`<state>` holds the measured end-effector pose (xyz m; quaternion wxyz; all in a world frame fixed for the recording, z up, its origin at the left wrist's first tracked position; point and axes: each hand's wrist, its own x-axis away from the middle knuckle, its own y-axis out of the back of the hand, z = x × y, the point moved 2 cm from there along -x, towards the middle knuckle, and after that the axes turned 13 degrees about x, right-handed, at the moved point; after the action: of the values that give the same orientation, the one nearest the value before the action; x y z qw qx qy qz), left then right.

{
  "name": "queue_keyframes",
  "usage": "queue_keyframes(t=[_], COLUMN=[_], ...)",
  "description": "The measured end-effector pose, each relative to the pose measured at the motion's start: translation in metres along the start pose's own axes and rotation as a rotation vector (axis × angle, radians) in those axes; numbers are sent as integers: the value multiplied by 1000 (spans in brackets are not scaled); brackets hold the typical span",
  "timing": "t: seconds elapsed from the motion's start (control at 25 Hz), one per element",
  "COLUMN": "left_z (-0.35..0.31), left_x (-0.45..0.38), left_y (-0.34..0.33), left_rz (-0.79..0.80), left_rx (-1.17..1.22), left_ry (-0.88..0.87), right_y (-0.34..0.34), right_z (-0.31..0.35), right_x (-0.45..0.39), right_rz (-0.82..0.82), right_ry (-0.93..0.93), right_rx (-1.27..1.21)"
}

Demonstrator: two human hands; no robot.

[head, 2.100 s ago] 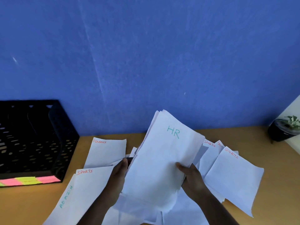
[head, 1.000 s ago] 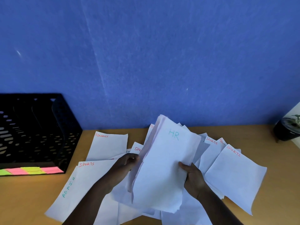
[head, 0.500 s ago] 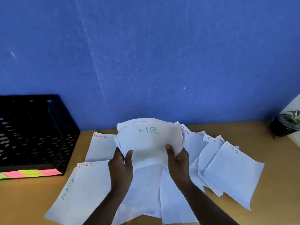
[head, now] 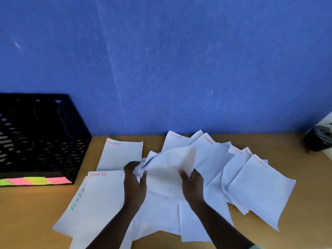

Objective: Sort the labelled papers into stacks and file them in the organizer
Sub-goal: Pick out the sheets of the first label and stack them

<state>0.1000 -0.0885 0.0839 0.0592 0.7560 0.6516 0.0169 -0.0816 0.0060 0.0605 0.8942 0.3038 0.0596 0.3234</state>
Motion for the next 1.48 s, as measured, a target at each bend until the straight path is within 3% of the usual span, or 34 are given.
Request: queue_keyframes(t=[0.12, 0.2, 0.28, 0.36, 0.48, 0.56, 0.68, 0.88, 1.04, 1.2, 1.48], left_z=[16, 18, 10, 4, 8, 8, 3, -17, -22, 3, 29], left_x=[-9, -5, 4, 4, -6, -11, -11, 6, 22, 25, 27], left_y=[13, 12, 2, 1, 14, 25, 30, 18, 14, 23, 28], left_rz=[-199, -109, 51, 11, -31, -21, 11, -153, -219, -159, -127], left_rx=[66, 239, 419, 391, 273, 202, 148, 89, 86, 1, -67], left_ry=[233, 425, 549, 529, 399, 321, 211, 66, 0, -15, 22], right_y=[5, 6, 2, -1, 17, 39, 57, 52, 32, 17, 14], right_z=[-1, -5, -7, -16, -37, -44, -34, -17, -24, -40, -46], right_x=[-14, -10, 2, 13, -2, -24, -37, -18, 10, 19, 19], right_rz=[72, 210, 358, 475, 471, 466, 427, -102, -10, -33, 14], right_ry=[-303, -372, -334, -338, -435, -339, -149, 106, 222, 133, 158], right_rx=[-530, -837, -921, -915, -972, -901, -463, -118, -199, -104, -59])
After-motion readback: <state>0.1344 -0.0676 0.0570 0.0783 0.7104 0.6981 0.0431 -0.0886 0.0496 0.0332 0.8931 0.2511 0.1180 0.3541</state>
